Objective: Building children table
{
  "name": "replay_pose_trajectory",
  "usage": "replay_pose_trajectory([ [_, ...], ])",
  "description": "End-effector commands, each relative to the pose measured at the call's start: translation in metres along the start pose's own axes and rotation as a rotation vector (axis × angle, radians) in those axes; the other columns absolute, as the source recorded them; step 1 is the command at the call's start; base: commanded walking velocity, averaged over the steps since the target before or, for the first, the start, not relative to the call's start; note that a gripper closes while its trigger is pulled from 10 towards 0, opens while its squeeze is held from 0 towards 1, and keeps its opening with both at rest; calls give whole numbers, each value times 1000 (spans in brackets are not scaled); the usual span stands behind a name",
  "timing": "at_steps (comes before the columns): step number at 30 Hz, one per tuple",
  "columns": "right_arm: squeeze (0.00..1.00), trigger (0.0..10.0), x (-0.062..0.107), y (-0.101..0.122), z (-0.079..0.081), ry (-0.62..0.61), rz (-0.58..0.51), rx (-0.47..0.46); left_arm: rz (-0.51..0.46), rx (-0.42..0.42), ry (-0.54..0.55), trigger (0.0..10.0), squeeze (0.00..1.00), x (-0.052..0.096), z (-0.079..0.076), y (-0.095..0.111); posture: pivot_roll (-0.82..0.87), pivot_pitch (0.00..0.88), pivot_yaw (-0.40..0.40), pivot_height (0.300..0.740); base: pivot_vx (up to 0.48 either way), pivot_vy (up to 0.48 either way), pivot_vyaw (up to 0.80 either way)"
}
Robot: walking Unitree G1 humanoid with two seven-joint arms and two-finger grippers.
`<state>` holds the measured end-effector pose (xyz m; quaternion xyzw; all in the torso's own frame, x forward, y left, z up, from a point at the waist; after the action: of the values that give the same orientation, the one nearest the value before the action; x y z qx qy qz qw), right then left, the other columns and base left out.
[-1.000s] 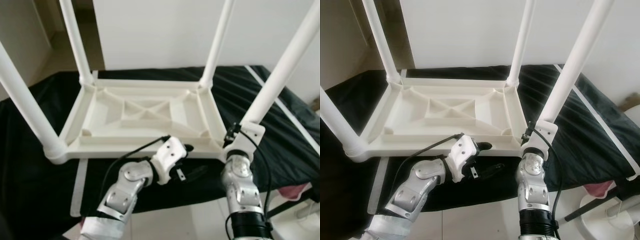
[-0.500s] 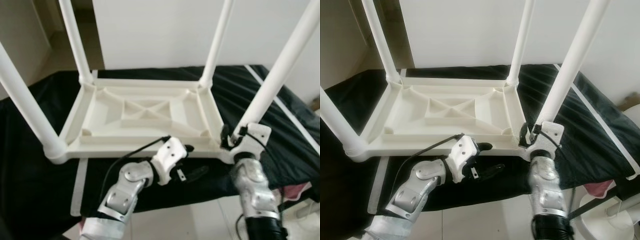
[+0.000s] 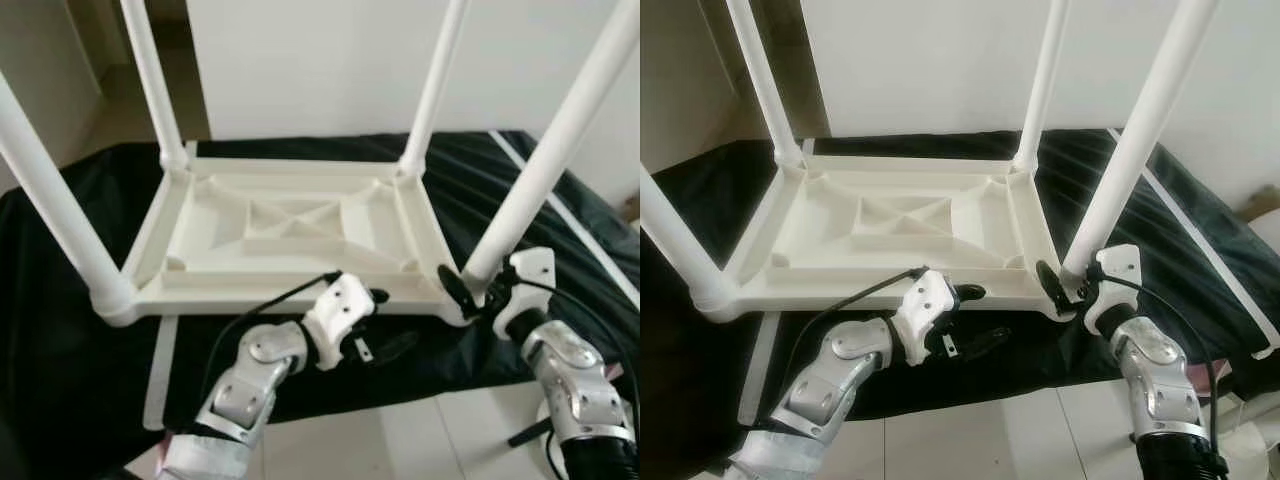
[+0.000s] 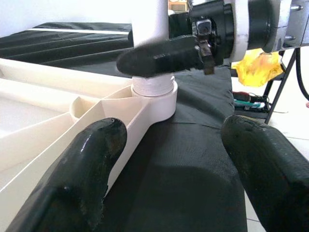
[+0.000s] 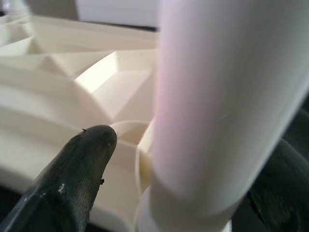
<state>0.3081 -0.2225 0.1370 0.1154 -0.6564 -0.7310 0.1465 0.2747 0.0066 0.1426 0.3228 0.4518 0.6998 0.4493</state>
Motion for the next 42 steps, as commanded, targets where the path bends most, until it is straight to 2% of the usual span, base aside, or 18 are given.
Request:
replay_pose_trajectory([
  [1,0,10000,-2,1,-2,40,15,7,2,2,32,10000,0,-2,3,1,39,0,-32,740,0,0,0],
  [4,0,10000,-3,3,-3,82,21,24,1,1,31,10000,0,-2,3,2,38,0,-31,740,0,0,0],
  [5,0,8941,-5,4,-5,91,28,33,1,0,30,10000,0,-2,3,2,38,0,-30,740,0,0,0],
  [8,0,8941,-8,6,-8,108,40,42,0,-2,28,10000,0,-2,2,2,38,0,-30,740,0,0,0],
  [9,0,2353,-8,6,-9,111,41,45,-1,-1,27,10000,0,-3,2,2,39,0,-29,740,0,0,0],
  [13,0,2353,-9,6,-11,119,43,49,-2,-1,26,10000,0,-3,1,2,41,0,-30,740,0,0,0],
  [14,0,0,-8,1,-10,119,56,41,-3,1,26,10000,0,-3,1,2,42,0,-32,740,0,0,0],
  [21,0,0,2,-14,-7,123,95,7,1,5,27,10000,0,-1,0,2,38,0,-29,740,0,0,0],
  [22,0,8471,3,-15,-7,113,95,-2,2,6,27,10000,0,-1,0,2,37,0,-30,740,0,0,0],
  [23,0,8471,3,-15,-7,113,95,-2,2,6,27,10000,0,-1,0,2,37,0,-30,740,0,0,0],
  [24,0,10000,4,-15,-8,102,90,-9,3,7,27,10000,0,-1,0,2,37,0,-30,740,0,0,0],
  [29,0,10000,5,-16,-7,61,73,-20,6,9,28,10000,0,0,0,1,36,0,-29,740,0,0,0],
  [30,0,10000,5,-19,-7,-21,63,-6,9,11,30,10000,0,1,0,1,38,0,-30,740,0,0,0],
  [34,0,10000,4,-19,-8,-107,49,-4,10,14,36,10000,0,2,0,1,38,0,-29,740,0,0,0],
  [36,0,10000,2,-19,-9,-243,25,-74,11,17,40,10000,0,2,1,0,40,0,-32,740,0,0,0],
  [37,0,10000,2,-19,-9,-243,25,-74,11,17,40,10000,0,2,1,0,40,0,-32,740,0,0,0],
  [39,0,10000,0,-18,-8,-370,8,-121,13,19,42,10000,0,2,1,-1,36,0,-35,740,0,0,0],
  [42,0,10000,0,-18,-6,-462,-12,-167,14,19,43,10000,0,3,1,-1,38,0,-37,740,0,0,0],
])
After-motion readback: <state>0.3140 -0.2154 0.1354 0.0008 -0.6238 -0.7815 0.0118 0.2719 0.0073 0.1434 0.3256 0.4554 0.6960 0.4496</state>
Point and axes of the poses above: a point about 5 cm out from each wrist's last joint towards the gripper, its own x axis pointing back from the gripper into the wrist, its own y axis along the axis of the wrist's last joint, z = x × y, the point moved 2 cm from there along -x, pointing out of the wrist towards the gripper, and after that the axes turned 12 degrees about -x, right-handed, at the moved point
